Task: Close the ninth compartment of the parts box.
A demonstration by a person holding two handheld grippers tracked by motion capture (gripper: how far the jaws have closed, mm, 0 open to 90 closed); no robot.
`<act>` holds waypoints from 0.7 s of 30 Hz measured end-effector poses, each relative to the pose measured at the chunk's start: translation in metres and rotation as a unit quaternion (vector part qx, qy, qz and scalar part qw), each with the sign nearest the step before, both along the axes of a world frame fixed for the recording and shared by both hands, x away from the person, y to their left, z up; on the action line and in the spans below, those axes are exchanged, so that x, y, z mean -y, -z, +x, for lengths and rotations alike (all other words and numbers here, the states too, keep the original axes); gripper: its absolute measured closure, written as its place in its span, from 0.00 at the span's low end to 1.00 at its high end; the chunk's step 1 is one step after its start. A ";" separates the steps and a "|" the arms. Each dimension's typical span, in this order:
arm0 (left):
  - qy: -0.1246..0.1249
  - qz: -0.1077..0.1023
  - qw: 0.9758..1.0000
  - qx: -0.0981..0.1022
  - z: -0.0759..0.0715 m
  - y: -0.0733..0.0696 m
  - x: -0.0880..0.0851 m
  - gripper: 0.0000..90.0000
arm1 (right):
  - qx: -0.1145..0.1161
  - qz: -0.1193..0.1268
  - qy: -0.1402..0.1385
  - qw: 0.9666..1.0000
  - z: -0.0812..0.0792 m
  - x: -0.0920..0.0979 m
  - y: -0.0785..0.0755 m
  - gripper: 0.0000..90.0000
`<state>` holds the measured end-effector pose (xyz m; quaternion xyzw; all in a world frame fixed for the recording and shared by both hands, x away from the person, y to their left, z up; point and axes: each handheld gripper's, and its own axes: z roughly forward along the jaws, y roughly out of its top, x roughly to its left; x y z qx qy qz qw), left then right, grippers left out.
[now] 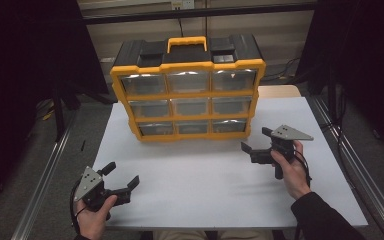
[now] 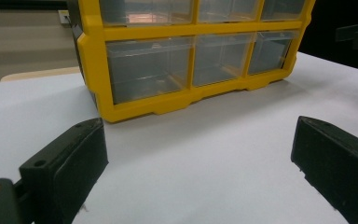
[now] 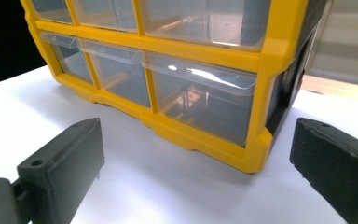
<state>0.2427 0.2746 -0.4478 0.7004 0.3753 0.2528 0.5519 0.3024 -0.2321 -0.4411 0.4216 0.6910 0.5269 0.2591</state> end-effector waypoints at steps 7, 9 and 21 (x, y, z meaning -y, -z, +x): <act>0.002 0.001 1.000 0.001 -0.001 0.000 0.000 0.04 | 0.005 0.006 0.006 1.000 -0.010 0.010 -0.003 0.03; 0.002 0.000 1.000 0.001 -0.001 -0.001 0.000 0.04 | 0.005 0.014 0.012 1.000 -0.014 0.013 -0.004 0.03; 0.004 -0.001 1.000 0.002 -0.001 0.000 0.000 0.04 | 0.011 0.013 0.023 1.000 -0.037 0.033 -0.004 0.03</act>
